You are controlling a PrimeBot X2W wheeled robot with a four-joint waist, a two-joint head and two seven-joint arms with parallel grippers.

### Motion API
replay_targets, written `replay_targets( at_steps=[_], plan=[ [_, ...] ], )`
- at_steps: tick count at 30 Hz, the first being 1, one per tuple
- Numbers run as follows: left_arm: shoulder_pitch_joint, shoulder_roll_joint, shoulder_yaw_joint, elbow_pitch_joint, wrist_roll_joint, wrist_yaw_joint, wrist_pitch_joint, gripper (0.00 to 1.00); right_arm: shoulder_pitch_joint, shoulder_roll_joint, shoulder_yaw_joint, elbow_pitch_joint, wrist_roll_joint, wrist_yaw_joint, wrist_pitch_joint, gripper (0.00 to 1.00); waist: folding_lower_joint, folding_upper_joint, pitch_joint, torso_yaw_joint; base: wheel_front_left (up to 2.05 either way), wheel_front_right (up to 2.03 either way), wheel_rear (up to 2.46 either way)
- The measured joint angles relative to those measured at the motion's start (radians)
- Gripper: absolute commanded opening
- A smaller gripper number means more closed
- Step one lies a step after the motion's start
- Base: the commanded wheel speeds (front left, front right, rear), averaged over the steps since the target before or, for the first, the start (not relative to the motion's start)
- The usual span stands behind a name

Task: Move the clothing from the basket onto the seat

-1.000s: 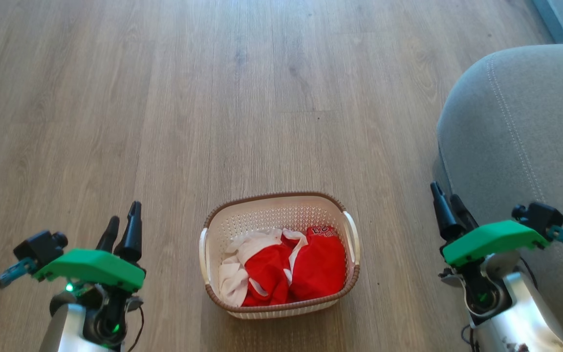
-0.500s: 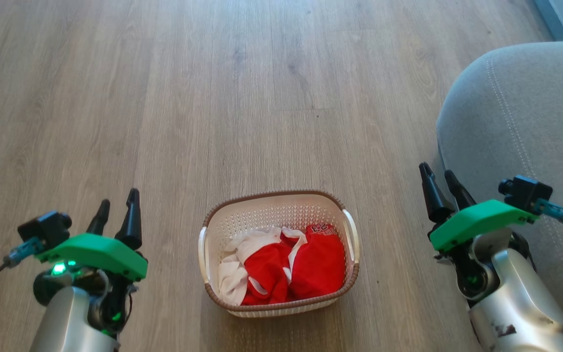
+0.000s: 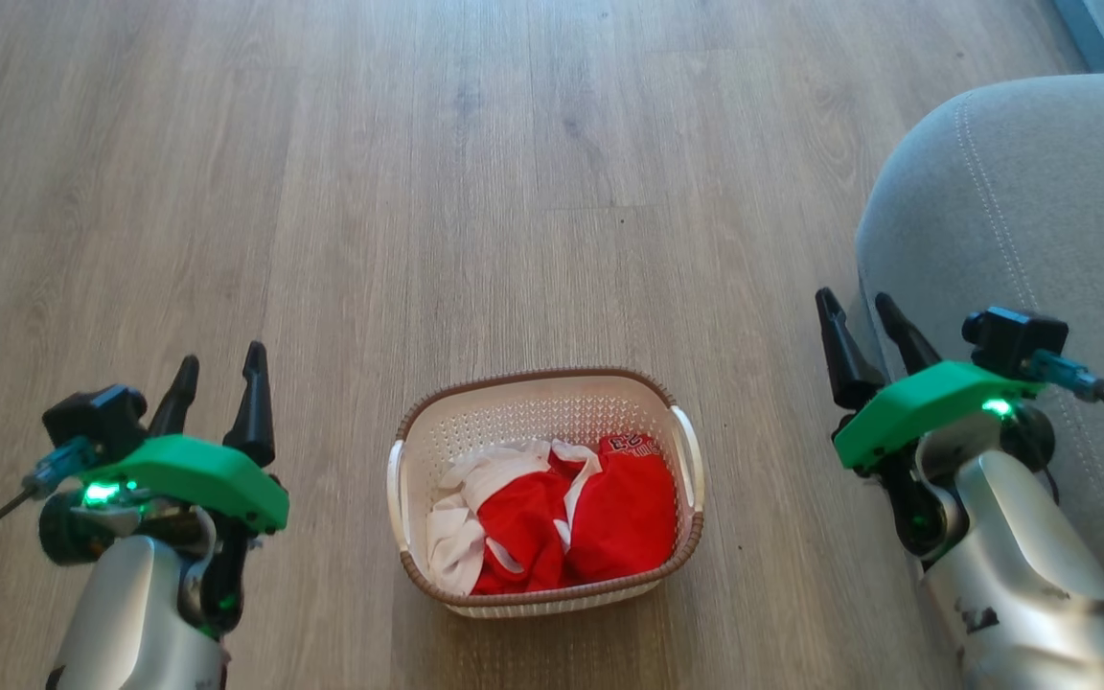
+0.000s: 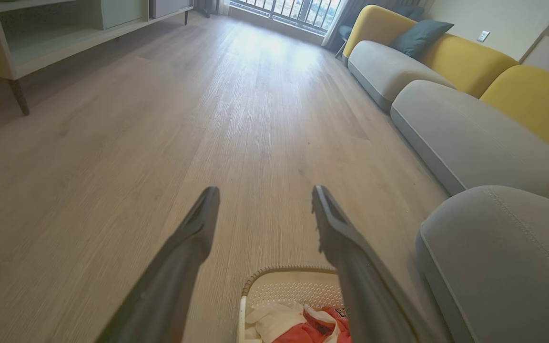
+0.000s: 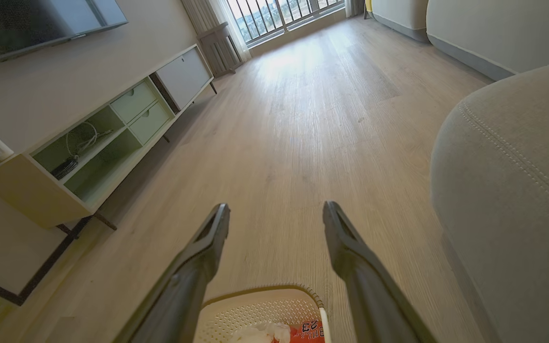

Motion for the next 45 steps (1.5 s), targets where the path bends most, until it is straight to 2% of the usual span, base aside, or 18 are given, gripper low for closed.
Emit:
replay_targets(
  at_steps=[32, 45],
  plan=[
    [-0.064, -0.018, 0.08, 0.053, 0.372, -0.011, -0.089, 1.0, -0.107, -0.018, -0.035, 0.076, -0.42, 0.0, -0.096, 1.0, -0.0001, 0.0, 0.004, -0.004, 0.0, 0.0, 0.0],
    [-0.074, -0.031, 0.097, 0.067, 0.386, -0.031, -0.089, 1.0, -0.12, -0.018, -0.057, 0.067, -0.438, 0.0, -0.098, 1.0, -0.0001, 0.0, 0.008, -0.003, 0.0, 0.0, 0.0]
  ],
)
